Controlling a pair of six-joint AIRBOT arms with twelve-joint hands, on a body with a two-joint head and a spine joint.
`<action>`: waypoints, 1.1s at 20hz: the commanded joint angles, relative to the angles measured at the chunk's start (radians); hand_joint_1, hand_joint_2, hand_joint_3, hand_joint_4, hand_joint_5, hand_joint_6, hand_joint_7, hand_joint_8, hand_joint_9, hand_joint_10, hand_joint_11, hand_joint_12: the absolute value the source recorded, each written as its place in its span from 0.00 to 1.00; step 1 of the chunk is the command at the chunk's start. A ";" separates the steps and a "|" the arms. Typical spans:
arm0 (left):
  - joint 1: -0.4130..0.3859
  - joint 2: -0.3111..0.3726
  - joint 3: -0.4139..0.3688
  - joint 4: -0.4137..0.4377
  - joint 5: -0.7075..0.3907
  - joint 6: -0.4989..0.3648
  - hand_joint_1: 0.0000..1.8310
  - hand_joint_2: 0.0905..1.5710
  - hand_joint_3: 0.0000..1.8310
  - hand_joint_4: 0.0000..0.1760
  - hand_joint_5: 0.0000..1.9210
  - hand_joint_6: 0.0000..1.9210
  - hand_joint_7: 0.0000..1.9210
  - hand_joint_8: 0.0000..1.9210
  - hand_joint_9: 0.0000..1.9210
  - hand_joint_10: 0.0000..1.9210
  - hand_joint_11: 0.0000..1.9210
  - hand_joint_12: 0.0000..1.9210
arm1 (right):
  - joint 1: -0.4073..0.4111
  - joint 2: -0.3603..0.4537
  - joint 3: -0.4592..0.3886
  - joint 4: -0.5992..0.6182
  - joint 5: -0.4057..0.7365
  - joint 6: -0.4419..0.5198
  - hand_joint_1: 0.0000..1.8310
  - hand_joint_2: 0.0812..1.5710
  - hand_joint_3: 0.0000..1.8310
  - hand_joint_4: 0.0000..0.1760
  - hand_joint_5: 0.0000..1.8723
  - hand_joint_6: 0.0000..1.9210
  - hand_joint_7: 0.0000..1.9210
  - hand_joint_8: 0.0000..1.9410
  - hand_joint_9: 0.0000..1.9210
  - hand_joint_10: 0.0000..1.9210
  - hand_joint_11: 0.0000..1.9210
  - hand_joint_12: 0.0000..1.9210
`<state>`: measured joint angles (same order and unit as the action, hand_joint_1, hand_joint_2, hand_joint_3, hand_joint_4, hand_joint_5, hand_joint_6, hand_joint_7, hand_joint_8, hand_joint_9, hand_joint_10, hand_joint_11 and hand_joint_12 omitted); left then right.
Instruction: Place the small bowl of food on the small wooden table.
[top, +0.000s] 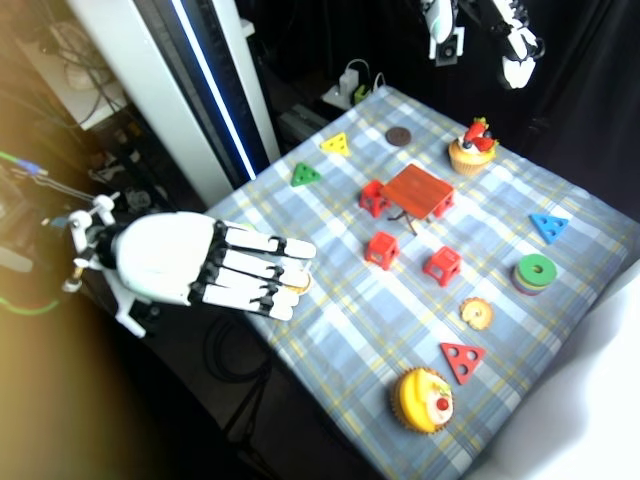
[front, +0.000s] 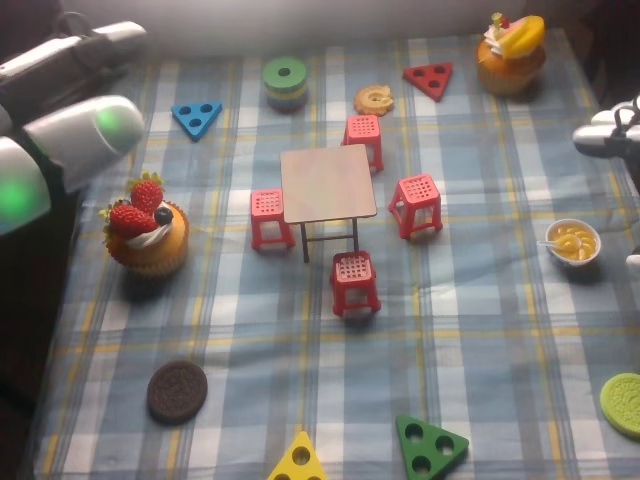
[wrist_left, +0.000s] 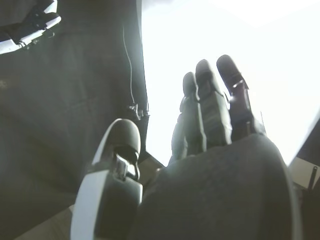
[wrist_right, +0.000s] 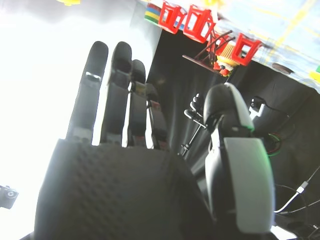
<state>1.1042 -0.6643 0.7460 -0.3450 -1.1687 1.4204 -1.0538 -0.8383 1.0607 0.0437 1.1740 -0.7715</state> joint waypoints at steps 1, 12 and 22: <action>-0.012 -0.004 0.007 0.018 -0.100 -0.006 0.01 0.75 0.00 0.81 0.18 0.00 0.09 0.00 0.10 0.00 0.00 0.13 | 0.015 0.001 0.008 0.007 0.086 0.004 0.35 0.67 0.00 0.00 0.19 0.00 0.19 0.00 0.18 0.00 0.12 0.19; -0.014 -0.013 0.020 0.027 -0.090 -0.042 0.05 0.76 0.00 0.64 0.21 0.00 0.16 0.00 0.15 0.00 0.00 0.16 | 0.193 -0.096 0.134 -0.191 -0.236 0.087 0.45 0.63 0.00 0.00 0.25 0.00 0.28 0.00 0.29 0.00 0.15 0.38; -0.015 -0.019 0.022 0.029 -0.081 -0.045 0.07 0.78 0.00 0.73 0.18 0.00 0.14 0.00 0.13 0.00 0.01 0.03 | 0.217 -0.120 0.162 -0.208 -0.287 0.087 0.47 0.62 0.00 0.00 0.43 0.00 0.48 0.01 0.49 0.03 0.27 0.58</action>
<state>1.1027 -0.6781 0.7624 -0.3214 -1.1351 1.3861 -0.8452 -0.9577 1.2167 -0.1810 0.8043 -0.6857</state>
